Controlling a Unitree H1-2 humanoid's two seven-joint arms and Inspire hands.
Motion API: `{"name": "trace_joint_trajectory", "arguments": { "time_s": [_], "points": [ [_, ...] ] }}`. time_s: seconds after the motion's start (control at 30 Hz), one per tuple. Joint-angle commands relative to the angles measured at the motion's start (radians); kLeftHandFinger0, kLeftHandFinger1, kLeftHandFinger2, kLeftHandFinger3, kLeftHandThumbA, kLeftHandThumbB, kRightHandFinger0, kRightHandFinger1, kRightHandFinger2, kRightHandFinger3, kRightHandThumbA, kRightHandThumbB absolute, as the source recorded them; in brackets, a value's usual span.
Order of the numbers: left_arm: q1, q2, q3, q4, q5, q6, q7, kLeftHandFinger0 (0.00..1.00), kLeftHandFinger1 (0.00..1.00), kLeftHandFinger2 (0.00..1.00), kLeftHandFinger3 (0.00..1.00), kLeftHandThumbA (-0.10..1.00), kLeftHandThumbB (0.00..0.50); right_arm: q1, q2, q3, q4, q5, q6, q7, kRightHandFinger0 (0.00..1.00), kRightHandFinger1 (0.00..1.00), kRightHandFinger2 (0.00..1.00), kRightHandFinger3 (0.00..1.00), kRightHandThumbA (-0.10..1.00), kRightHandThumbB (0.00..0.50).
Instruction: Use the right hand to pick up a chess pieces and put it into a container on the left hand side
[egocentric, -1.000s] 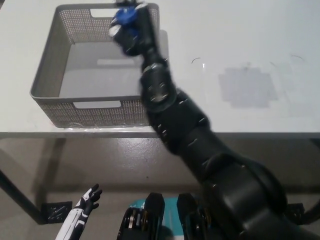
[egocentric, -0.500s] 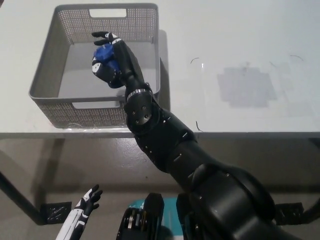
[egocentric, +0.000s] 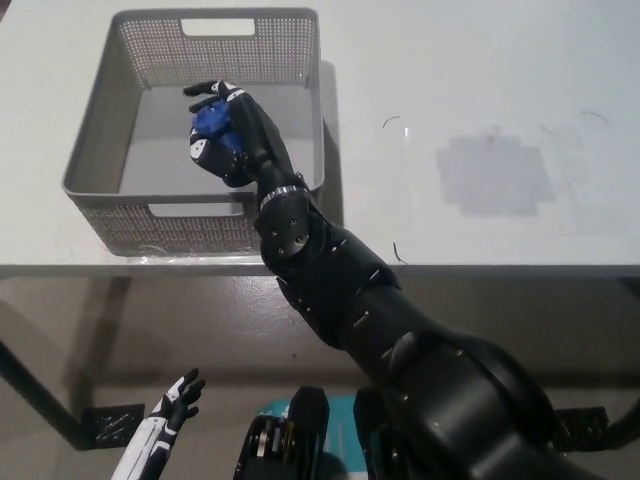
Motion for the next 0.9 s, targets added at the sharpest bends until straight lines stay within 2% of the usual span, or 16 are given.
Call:
{"name": "trace_joint_trajectory", "arguments": {
  "time_s": [0.0,0.03,0.07,0.1,0.13,0.17,0.2,0.4,0.63,0.73,0.87],
  "points": [
    [0.003,0.01,-0.004,-0.022,-0.002,-0.031,-0.013,1.0,1.0,1.0,1.0,1.0,0.248,-0.021,-0.034,-0.009,-0.003,0.009,0.032,0.101,0.87,1.0,1.0,1.0,0.43,0.281],
    [0.003,0.009,-0.004,-0.022,0.002,-0.029,-0.011,1.0,1.0,1.0,1.0,1.0,0.261,-0.022,-0.036,-0.017,-0.003,0.017,0.033,0.114,0.86,1.0,1.0,1.0,0.5,0.294],
    [0.003,0.009,-0.003,-0.021,0.003,-0.028,-0.01,1.0,1.0,1.0,1.0,1.0,0.265,-0.022,-0.038,-0.015,-0.003,0.013,0.033,0.119,0.95,1.0,1.0,1.0,0.55,0.306],
    [0.003,0.009,-0.004,-0.021,0.006,-0.031,-0.008,1.0,1.0,1.0,1.0,1.0,0.259,-0.023,-0.041,-0.009,-0.003,0.006,0.037,0.124,1.0,1.0,1.0,1.0,0.66,0.313],
    [0.003,0.01,-0.004,-0.02,0.011,-0.035,-0.006,1.0,1.0,1.0,1.0,1.0,0.257,-0.024,-0.044,-0.003,-0.002,-0.001,0.042,0.131,1.0,1.0,1.0,1.0,0.69,0.321],
    [0.003,0.01,-0.004,-0.02,0.011,-0.036,-0.006,1.0,1.0,1.0,1.0,1.0,0.259,-0.028,-0.048,0.011,-0.003,-0.015,0.055,0.14,1.0,1.0,1.0,1.0,0.85,0.353],
    [0.002,0.009,-0.004,-0.02,0.008,-0.035,-0.007,1.0,1.0,1.0,1.0,1.0,0.259,-0.03,-0.05,0.015,-0.005,-0.02,0.058,0.147,1.0,1.0,1.0,1.0,0.88,0.361],
    [0.006,0.01,-0.004,-0.024,0.01,-0.028,-0.008,1.0,1.0,1.0,1.0,1.0,0.259,-0.042,-0.059,0.019,-0.021,-0.02,0.04,0.142,1.0,1.0,1.0,1.0,0.99,0.394],
    [0.013,0.014,-0.003,-0.031,0.009,-0.021,-0.011,1.0,1.0,1.0,1.0,1.0,0.269,-0.069,-0.088,-0.028,-0.122,0.023,-0.03,0.15,1.0,1.0,1.0,1.0,1.0,0.384],
    [0.017,0.018,-0.005,-0.027,0.011,-0.027,-0.014,1.0,1.0,1.0,1.0,1.0,0.283,-0.056,-0.12,-0.052,-0.279,0.034,0.005,0.19,1.0,1.0,1.0,1.0,1.0,0.374],
    [0.015,0.02,-0.005,-0.014,0.015,-0.041,-0.013,1.0,1.0,1.0,1.0,1.0,0.329,0.003,-0.172,-0.06,-0.591,0.016,0.078,0.214,1.0,1.0,1.0,1.0,1.0,0.372]
  ]
}}
